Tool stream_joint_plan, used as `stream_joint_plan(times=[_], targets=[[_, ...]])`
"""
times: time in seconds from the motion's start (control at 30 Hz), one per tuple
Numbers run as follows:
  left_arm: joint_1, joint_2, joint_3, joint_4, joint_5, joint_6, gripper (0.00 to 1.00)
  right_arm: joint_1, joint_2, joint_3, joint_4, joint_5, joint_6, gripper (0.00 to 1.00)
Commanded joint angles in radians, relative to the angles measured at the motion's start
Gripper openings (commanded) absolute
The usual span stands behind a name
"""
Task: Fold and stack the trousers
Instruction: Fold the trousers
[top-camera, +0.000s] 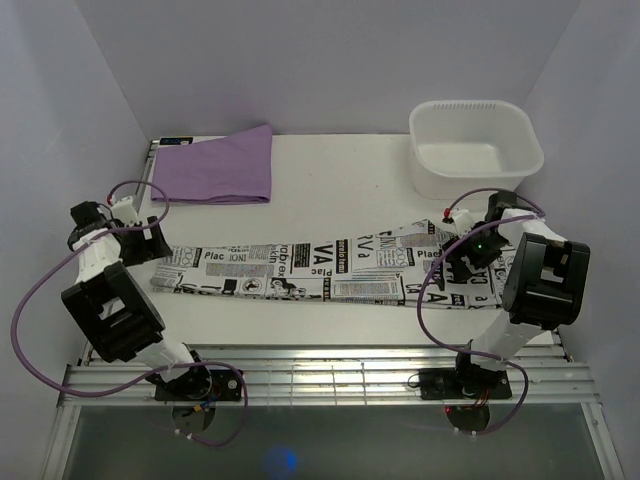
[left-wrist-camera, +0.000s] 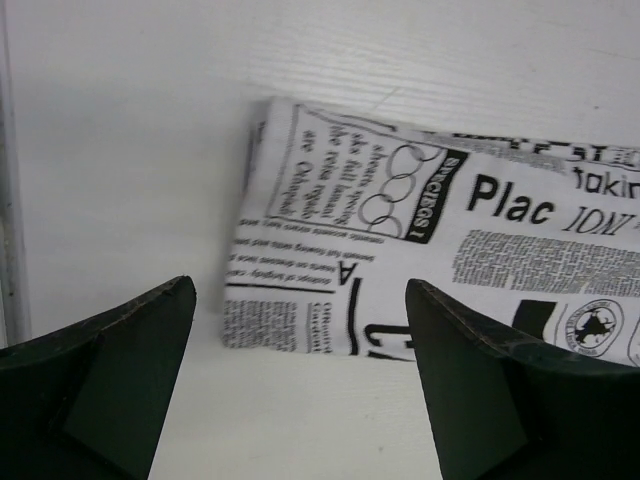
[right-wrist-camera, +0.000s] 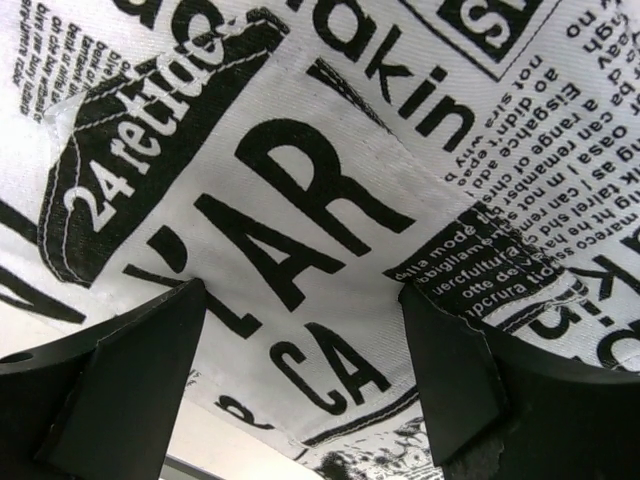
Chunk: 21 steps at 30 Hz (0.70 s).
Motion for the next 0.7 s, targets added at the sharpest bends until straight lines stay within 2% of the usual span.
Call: stream_joint_plan(times=[0.0, 0.3, 0.4, 0.6, 0.67], targets=[[0.038, 0.001, 0.018, -0.052, 0.009, 0.060, 0.95, -0.025, 0.096, -0.066, -0.071, 0.116, -0.044, 0.86], [0.052, 0.088, -0.022, 0.034, -0.101, -0.020, 0.90, -0.033, 0.081, -0.058, -0.073, 0.127, -0.053, 0.86], [0.047, 0.143, -0.010, 0.022, -0.086, -0.034, 0.86, -0.033, 0.079, -0.050, -0.079, 0.124, -0.053, 0.86], [0.036, 0.205, -0.077, -0.004, 0.058, 0.003, 0.84, -0.031, 0.076, -0.043, -0.091, 0.111, -0.051, 0.86], [0.027, 0.209, -0.112, 0.000, 0.064, 0.002, 0.79, -0.033, 0.076, -0.037, -0.094, 0.105, -0.050, 0.86]])
